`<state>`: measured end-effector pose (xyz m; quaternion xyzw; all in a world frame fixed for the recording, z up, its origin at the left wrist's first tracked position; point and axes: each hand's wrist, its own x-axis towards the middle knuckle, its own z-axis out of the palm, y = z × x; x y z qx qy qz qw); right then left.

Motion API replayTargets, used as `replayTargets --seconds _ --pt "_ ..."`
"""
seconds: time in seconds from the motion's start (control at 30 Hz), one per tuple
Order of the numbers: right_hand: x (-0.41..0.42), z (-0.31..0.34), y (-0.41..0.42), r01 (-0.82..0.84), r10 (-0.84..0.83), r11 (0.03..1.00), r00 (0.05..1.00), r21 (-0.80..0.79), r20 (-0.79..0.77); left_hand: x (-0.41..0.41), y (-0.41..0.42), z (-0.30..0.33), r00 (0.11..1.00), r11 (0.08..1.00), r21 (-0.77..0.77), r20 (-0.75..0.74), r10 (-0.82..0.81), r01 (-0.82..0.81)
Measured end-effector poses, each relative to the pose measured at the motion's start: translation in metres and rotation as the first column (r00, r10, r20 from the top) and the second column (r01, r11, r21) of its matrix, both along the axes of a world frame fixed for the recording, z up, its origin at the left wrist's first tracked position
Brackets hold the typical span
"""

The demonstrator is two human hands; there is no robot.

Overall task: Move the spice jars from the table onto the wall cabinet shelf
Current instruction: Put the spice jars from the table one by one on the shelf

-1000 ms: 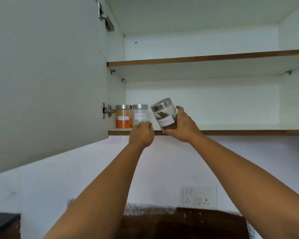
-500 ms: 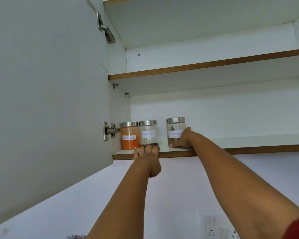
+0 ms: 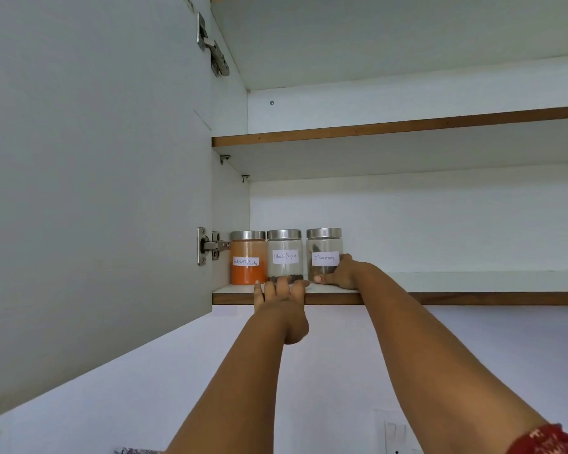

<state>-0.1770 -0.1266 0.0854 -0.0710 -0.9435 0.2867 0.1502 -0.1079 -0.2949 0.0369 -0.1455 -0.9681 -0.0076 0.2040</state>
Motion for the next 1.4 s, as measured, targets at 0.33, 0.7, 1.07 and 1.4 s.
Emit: replayTargets --seconds 0.33,0.7,1.07,1.4 --pt "0.01 -0.001 -0.009 -0.021 0.021 1.0 0.998 0.011 0.058 0.004 0.0 0.004 0.999 1.0 -0.003 0.05 0.014 -0.013" --pt "0.053 -0.015 -0.004 0.042 -0.052 0.961 0.998 0.272 0.03 0.006 0.0 0.005 0.997 1.0 0.003 0.077 -0.007 0.007" --pt "0.135 -0.097 -0.008 0.245 -0.079 0.825 0.942 0.509 -0.326 0.036 -0.013 -0.036 0.982 0.99 -0.036 -0.125 -0.138 0.134" --pt "0.201 -0.332 -0.025 0.177 -0.179 0.981 0.984 -0.083 -0.016 0.109 -0.003 -0.267 0.943 0.957 -0.015 0.174 -0.284 0.291"
